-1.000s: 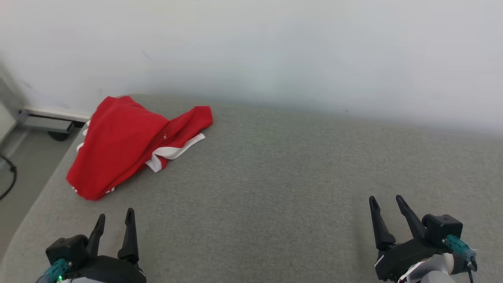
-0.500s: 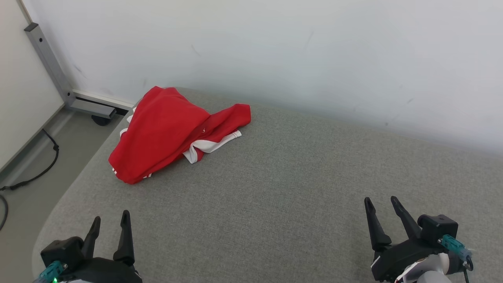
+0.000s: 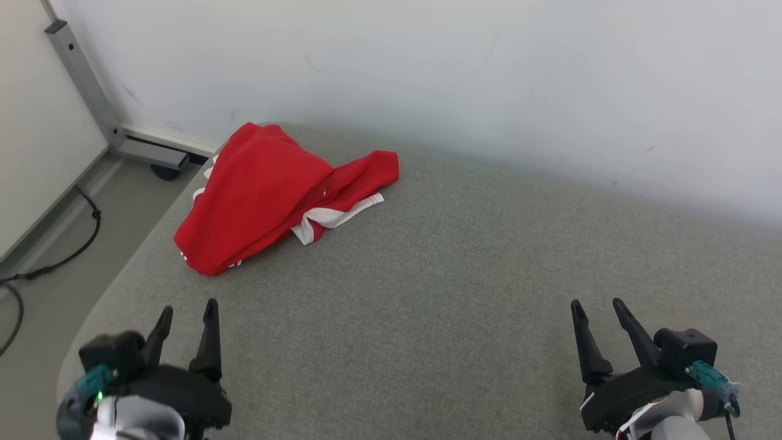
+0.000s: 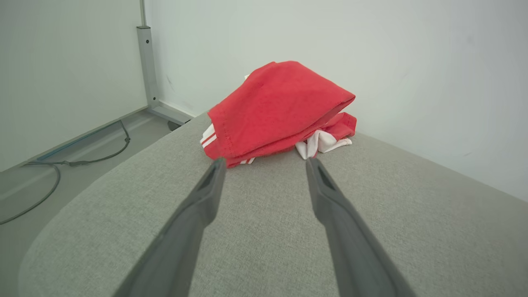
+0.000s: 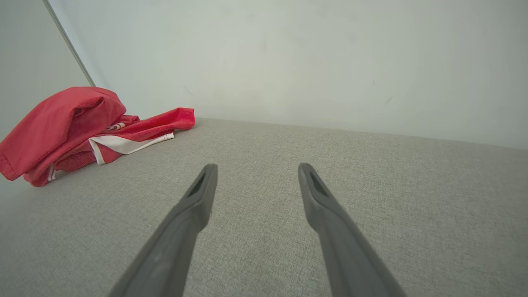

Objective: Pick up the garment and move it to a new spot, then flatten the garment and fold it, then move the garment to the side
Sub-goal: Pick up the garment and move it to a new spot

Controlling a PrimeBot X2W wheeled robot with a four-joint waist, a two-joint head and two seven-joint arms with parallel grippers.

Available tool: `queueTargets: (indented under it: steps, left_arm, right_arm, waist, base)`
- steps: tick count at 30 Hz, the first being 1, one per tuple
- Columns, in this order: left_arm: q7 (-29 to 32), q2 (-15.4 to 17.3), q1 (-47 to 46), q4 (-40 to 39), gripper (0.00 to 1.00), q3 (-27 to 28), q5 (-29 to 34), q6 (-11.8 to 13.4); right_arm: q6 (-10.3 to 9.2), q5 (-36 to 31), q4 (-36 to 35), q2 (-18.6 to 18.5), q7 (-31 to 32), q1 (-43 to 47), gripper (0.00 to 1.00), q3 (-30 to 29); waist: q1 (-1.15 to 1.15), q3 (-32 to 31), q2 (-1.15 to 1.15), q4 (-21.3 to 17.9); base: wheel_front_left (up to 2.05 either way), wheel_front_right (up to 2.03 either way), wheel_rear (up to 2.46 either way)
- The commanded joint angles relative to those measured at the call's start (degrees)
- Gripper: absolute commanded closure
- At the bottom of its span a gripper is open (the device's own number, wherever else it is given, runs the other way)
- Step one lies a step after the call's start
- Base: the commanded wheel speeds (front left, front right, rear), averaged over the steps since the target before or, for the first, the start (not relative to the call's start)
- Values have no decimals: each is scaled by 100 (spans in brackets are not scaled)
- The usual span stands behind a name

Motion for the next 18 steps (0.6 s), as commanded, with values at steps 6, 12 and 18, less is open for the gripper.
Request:
queueTargets:
  steps: [6,12,18]
  left_arm:
    - [575,105,-1082,731,0,-125,-55,-261]
    - [1215,185,-2019,1336,0,-169,-156,-443]
    - [1604,390,-3001,1711,0,-295,-24,-597]
  right_arm:
    - [-2,-119,-327,-30,161,-180,0,156]
    - [-2,-295,-732,-32,364,-238,0,254]
    - [-2,-522,-1306,-31,662,-217,0,245]
  waist:
    - [0,461,0,89]
    - [0,874,0,-104]
    - [0,1368,0,-427]
  base:
    - [0,0,0]
    - [0,0,0]
    - [0,0,0]
